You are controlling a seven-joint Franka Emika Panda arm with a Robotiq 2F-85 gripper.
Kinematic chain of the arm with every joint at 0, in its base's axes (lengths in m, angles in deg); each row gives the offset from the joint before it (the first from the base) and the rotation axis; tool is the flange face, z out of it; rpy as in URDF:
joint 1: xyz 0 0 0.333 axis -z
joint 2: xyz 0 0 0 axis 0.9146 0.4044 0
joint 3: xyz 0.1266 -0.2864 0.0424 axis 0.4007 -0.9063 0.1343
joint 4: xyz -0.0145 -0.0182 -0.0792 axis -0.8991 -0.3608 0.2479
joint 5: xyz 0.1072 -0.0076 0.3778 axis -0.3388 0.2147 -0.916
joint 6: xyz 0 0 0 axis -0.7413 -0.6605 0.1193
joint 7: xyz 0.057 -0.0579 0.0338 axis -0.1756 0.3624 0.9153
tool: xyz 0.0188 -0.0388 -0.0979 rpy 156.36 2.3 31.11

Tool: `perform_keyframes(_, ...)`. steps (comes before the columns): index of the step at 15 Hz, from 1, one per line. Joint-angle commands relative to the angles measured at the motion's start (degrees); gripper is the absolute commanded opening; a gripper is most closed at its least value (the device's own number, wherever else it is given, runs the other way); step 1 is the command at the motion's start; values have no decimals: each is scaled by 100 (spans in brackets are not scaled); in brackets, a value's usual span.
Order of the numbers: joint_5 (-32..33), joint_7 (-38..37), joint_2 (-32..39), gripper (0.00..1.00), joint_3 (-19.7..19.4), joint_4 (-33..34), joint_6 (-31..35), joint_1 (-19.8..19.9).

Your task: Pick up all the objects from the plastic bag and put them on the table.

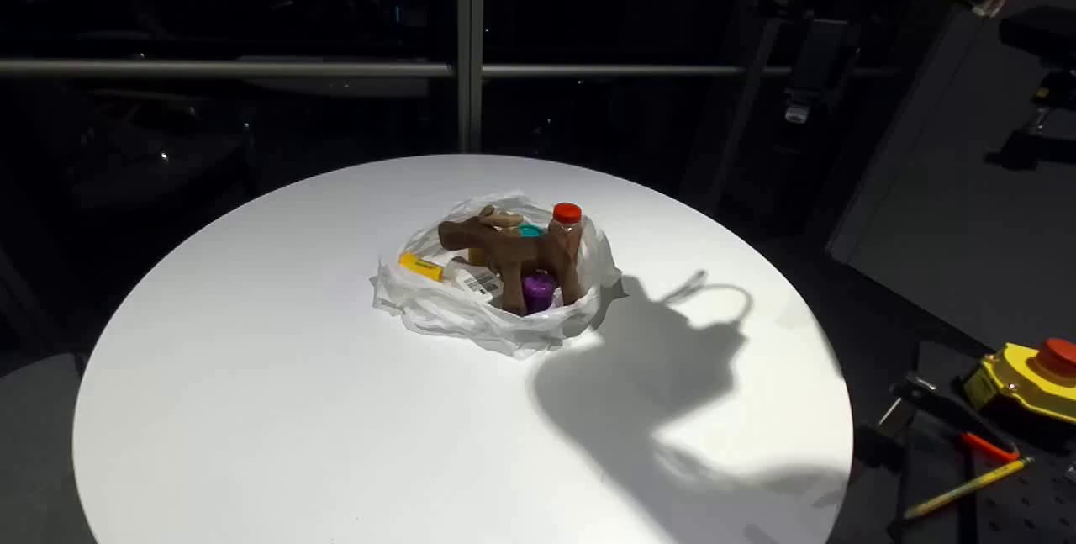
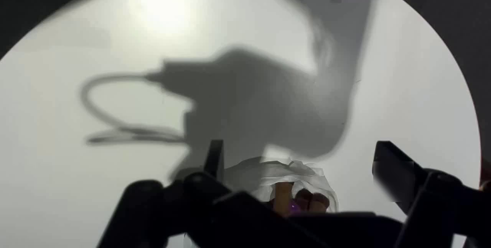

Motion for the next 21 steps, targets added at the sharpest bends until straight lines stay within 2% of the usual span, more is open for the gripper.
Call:
perform_keyframes(1,-33,24,7,100,124,26,-12,125)
perform_keyframes(11,-33,24,1,100,124,78,-12,125)
perform_keyframes(17,-45,-594,1255,100,510,1069,137,16)
perform_keyframes(21,50,-1259,2396,100,925,1928,1091,-62)
